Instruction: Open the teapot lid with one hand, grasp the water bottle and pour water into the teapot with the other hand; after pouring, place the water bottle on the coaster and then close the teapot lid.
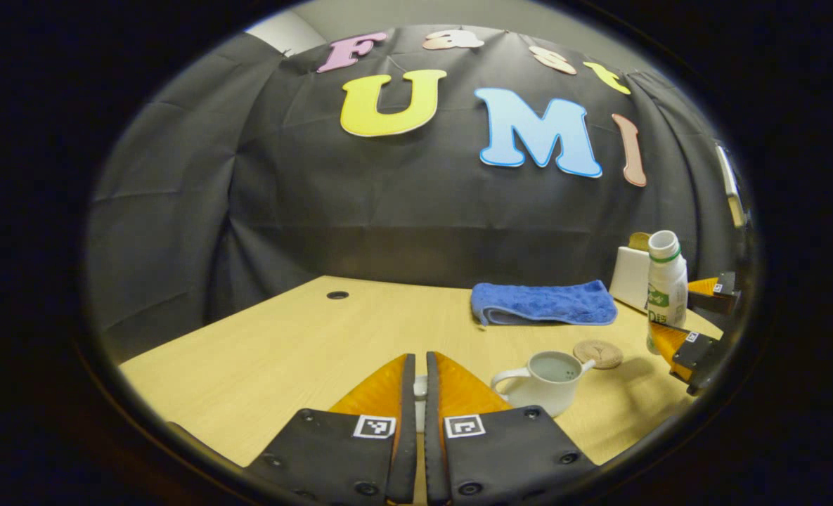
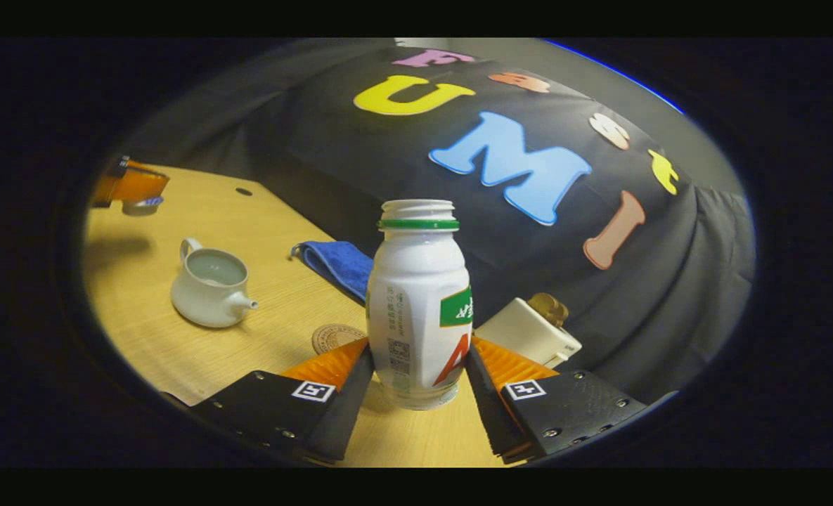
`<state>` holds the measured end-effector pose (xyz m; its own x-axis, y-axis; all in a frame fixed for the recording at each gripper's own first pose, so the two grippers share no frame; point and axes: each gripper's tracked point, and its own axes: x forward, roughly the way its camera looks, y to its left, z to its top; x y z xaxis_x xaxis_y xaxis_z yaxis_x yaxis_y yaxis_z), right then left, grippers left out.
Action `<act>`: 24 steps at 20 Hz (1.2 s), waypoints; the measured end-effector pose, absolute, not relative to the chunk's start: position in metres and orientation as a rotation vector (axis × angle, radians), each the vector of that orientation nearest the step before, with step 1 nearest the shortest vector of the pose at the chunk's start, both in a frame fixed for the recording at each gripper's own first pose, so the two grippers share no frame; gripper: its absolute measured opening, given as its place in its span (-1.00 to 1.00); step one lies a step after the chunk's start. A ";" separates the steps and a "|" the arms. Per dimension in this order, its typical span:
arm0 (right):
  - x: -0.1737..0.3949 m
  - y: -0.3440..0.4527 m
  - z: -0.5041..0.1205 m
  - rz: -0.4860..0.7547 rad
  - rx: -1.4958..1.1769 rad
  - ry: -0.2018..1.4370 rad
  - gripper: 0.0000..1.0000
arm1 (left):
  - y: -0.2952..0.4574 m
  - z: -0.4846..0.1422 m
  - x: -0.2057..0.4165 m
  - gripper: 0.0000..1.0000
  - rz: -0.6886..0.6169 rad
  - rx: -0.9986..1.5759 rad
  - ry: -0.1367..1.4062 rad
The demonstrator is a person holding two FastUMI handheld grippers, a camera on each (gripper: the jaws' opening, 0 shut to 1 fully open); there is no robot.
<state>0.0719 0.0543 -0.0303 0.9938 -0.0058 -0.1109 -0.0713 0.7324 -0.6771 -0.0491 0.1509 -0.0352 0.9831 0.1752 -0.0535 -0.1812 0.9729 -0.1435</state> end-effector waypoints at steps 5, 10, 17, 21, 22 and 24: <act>0.076 0.065 -0.019 0.018 -0.988 0.077 0.46 | 0.167 -0.033 -0.054 -0.70 0.199 -0.165 0.033; 0.067 0.075 -0.016 0.009 -1.196 0.028 0.46 | 0.189 -0.033 -0.062 -0.70 0.236 -0.172 0.029; 0.070 0.089 -0.028 0.028 -1.361 0.034 0.46 | 0.209 -0.029 -0.069 -0.77 0.269 -0.176 0.019; 0.073 0.088 -0.028 0.013 -1.435 0.031 0.47 | 0.211 -0.032 -0.069 -0.77 0.273 -0.183 0.021; 0.073 0.088 -0.029 0.010 -1.454 0.030 0.47 | 0.212 -0.033 -0.069 -0.77 0.274 -0.183 0.021; 0.074 0.088 -0.026 0.000 -1.486 0.019 0.46 | 0.213 -0.032 -0.070 -0.70 0.276 -0.182 0.021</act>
<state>0.0738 0.0877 -0.0258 0.9998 -0.0117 -0.0129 -0.0119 0.0850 -0.9963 -0.0701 0.2126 -0.0323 0.9620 0.2693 -0.0452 -0.2731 0.9457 -0.1761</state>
